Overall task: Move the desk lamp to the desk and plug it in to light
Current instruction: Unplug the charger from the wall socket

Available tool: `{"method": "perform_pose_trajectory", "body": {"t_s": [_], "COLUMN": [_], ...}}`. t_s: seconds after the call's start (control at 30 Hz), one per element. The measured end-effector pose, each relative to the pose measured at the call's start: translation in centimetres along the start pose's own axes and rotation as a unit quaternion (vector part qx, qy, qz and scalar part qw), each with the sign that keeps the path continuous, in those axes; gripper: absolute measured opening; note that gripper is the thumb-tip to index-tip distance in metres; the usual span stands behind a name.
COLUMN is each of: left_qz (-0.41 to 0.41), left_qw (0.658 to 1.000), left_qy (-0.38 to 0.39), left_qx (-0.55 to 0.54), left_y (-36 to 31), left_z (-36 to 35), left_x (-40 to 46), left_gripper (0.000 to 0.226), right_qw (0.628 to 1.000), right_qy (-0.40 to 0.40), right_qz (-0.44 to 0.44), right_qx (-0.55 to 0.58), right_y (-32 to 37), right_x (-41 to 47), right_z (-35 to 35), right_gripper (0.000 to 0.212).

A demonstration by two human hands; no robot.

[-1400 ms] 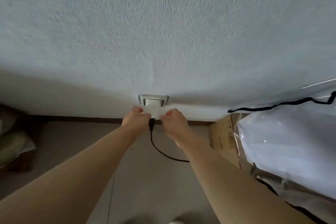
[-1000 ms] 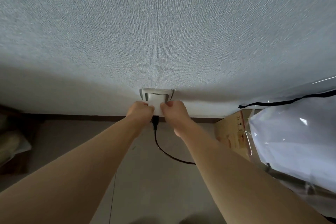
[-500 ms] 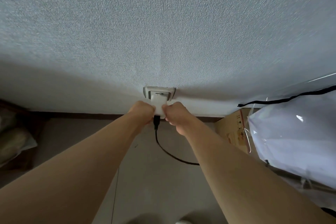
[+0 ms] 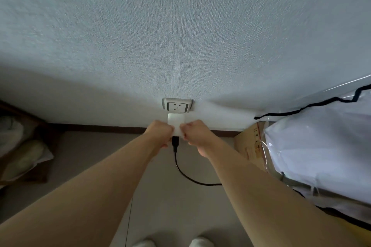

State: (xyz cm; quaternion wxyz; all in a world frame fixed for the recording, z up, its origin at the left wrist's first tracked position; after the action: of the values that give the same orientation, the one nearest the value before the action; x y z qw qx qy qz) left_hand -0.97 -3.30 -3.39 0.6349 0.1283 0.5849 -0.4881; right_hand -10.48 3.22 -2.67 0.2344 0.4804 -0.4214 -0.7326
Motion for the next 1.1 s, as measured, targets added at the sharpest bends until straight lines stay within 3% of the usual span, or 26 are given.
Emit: {"method": "perform_pose_trajectory", "body": {"t_s": [0.2, 0.33, 0.87, 0.97, 1.1], "left_qz": [-0.020, -0.029, -0.128, -0.153, -0.154], "left_qw": [0.998, 0.996, 0.987, 0.979, 0.963], "left_qy": [0.026, 0.027, 0.064, 0.086, 0.125], "left_qx": [-0.052, -0.077, -0.068, -0.104, -0.183], "left_y": [-2.2, -3.6, -11.5, -13.7, -16.3], "left_z": [1.7, 2.9, 8.0, 9.5, 11.3], "left_x": [-6.1, -10.4, -29.6, -33.3, -38.1], "left_gripper": [0.013, 0.014, 0.025, 0.022, 0.017], "right_qw": [0.999, 0.999, 0.994, 0.995, 0.994], "right_qy": [0.004, 0.003, -0.028, -0.040, 0.010], "right_qz": [0.035, 0.042, 0.093, 0.087, 0.111], "right_qx": [0.010, 0.016, -0.041, -0.022, -0.003], "right_y": [6.0, 9.5, 25.5, 28.2, 31.2], "right_x": [-3.8, -6.6, -19.7, -22.7, -27.3], "right_z": [0.7, 1.3, 6.6, 7.7, 7.2], "right_gripper": [0.034, 0.017, 0.035, 0.035, 0.023]}}
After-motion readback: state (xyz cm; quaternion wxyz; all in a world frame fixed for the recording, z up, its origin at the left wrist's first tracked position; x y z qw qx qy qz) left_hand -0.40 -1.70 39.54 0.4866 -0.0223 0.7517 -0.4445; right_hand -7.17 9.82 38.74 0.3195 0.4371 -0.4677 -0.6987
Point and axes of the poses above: each hand's wrist, its own x-axis towards the middle knuckle, its own z-axis out of the back of the hand, y = z × x, the point moved 10 cm from there along x, towards the middle knuckle, and after that the axes turned 12 degrees about z, right-handed, at the moved point
